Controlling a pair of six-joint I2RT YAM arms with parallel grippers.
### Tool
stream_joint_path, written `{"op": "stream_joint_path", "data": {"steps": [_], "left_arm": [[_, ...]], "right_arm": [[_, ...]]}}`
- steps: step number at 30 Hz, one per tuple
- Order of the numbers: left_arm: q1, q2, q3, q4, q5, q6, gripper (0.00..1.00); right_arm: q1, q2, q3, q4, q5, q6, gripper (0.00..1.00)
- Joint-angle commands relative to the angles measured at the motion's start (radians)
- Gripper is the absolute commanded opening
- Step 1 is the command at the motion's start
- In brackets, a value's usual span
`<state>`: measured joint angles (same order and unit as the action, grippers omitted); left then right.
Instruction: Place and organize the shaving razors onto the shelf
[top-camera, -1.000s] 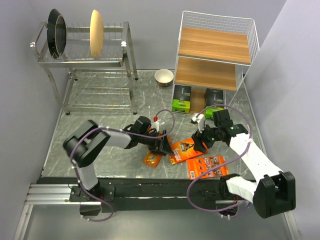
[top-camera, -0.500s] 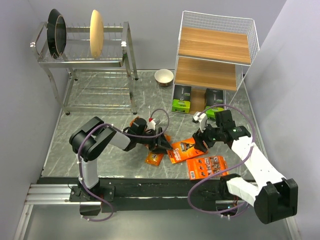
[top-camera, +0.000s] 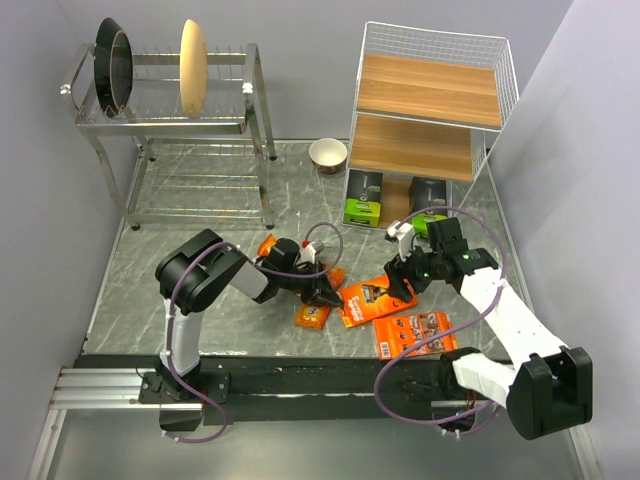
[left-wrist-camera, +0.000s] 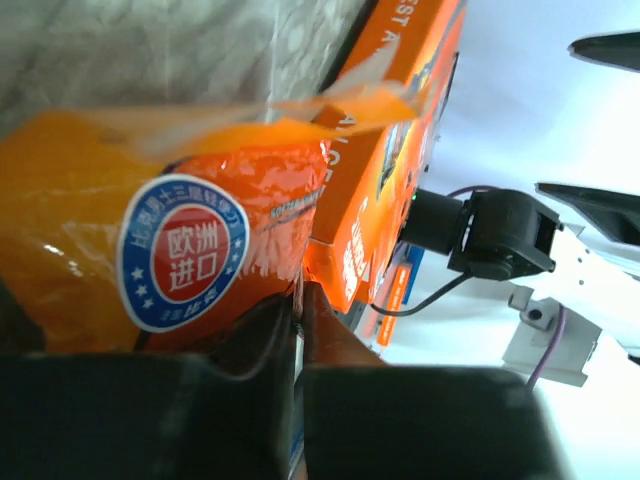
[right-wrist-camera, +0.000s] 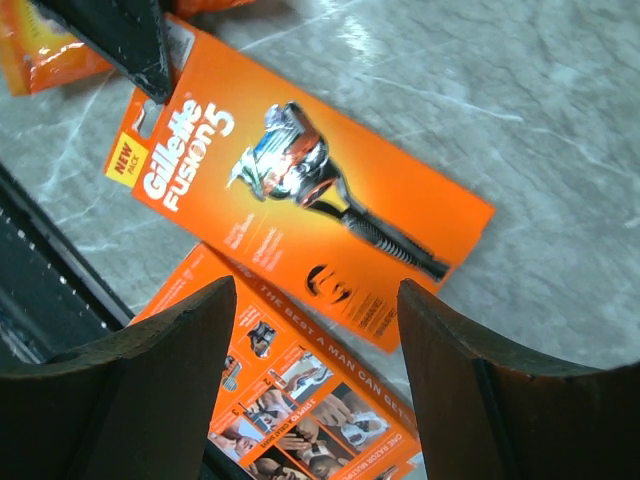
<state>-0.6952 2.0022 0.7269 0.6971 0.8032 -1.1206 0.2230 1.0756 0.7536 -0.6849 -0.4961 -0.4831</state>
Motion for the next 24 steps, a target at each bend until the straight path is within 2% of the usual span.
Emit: {"op": "stream_joint_path", "data": {"steps": [1,7,8,10,11,13,14,19,24], "left_arm": [[-0.007,0.017,0.038,-0.046,-0.007,0.048,0.01],[0.014,-0.081,0.092,-0.079,0.042,0.088,0.01],[0.037,-0.118,0.094,-0.09,0.037,0.076,0.01],[0.068,-0.181,0.085,-0.082,0.024,0.012,0.01],[0.091,-0.193,0.104,-0.185,0.025,0.042,0.01],[0.111,-0.229,0.131,-0.241,0.024,0.038,0.01],[0.124,-0.23,0.137,-0.255,0.025,0.013,0.01],[0.111,-0.253,0.169,-0.226,-0.07,-0.163,0.01],[0.027,-0.237,0.161,-0.197,-0.167,-0.364,0.01]], "right_arm": [[0.003,-0.039,0.042,0.067,0.089,0.102,0.73],[0.001,-0.029,0.144,0.085,0.181,0.383,0.77],[-0.013,-0.026,0.153,0.082,0.217,0.5,0.78],[-0.043,-0.02,0.161,0.062,0.225,0.631,0.79],[-0.059,-0.014,0.156,0.058,0.203,0.759,0.79],[-0.103,-0.005,0.121,0.057,0.138,0.869,0.79],[-0.112,-0.003,0.103,0.067,0.049,0.959,0.78],[-0.12,-0.025,-0.029,0.142,-0.074,1.179,0.78],[-0.122,0.003,-0.141,0.283,-0.157,1.349,0.79]]}}
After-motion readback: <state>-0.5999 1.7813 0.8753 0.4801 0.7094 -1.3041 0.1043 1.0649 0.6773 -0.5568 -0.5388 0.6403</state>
